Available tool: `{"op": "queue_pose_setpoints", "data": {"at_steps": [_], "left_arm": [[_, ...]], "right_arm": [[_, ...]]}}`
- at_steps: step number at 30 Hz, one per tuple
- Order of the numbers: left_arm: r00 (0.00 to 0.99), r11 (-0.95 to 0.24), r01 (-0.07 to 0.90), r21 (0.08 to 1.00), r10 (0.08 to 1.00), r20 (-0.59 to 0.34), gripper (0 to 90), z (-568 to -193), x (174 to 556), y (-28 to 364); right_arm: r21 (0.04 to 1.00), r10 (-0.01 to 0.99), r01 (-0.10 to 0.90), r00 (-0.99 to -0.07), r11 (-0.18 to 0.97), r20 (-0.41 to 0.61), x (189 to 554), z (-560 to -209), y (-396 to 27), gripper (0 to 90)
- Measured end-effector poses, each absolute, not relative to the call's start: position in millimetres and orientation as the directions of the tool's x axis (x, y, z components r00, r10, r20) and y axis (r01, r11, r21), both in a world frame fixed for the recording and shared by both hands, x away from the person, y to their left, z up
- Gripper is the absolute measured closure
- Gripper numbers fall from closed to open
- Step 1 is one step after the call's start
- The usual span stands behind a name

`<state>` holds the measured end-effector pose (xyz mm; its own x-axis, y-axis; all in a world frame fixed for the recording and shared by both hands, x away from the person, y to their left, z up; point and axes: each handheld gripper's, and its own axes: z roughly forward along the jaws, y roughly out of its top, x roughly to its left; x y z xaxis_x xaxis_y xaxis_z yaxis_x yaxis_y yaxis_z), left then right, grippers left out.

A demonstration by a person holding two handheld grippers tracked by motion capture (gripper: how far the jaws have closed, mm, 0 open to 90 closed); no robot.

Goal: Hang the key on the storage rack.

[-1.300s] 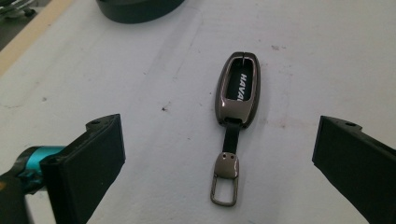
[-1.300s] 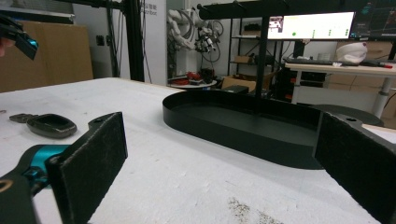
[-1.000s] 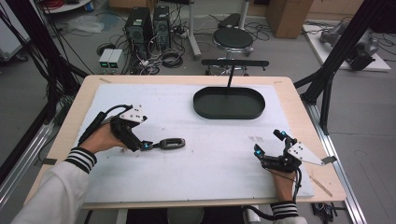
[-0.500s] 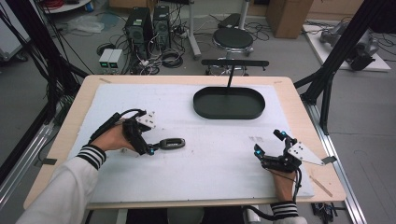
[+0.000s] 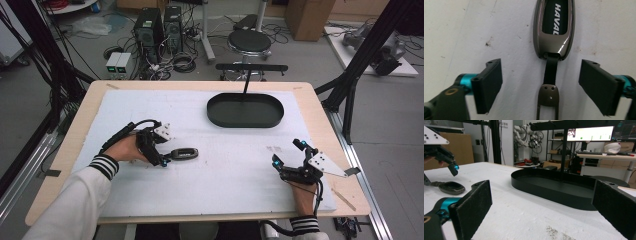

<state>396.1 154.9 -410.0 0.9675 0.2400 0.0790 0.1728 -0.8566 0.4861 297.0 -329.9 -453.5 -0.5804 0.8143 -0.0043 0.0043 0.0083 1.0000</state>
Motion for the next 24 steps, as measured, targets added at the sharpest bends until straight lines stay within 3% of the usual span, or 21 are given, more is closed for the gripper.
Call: {"op": "queue_pose_setpoints", "data": {"at_steps": [12,24], "left_arm": [[0.972,-0.883,0.168,0.438,0.222,0.074,44.1,-410.5,396.3,153.6],[0.971,-0.892,0.198,0.406,0.236,0.045,57.9,-408.7,397.1,148.5]], "right_arm": [[1.000,0.814,0.003,-0.581,0.006,-0.003,297.1,-453.6,-329.9,2.1],[1.000,0.814,0.000,-0.580,0.004,-0.004,297.3,-453.6,-329.8,2.1]]}}
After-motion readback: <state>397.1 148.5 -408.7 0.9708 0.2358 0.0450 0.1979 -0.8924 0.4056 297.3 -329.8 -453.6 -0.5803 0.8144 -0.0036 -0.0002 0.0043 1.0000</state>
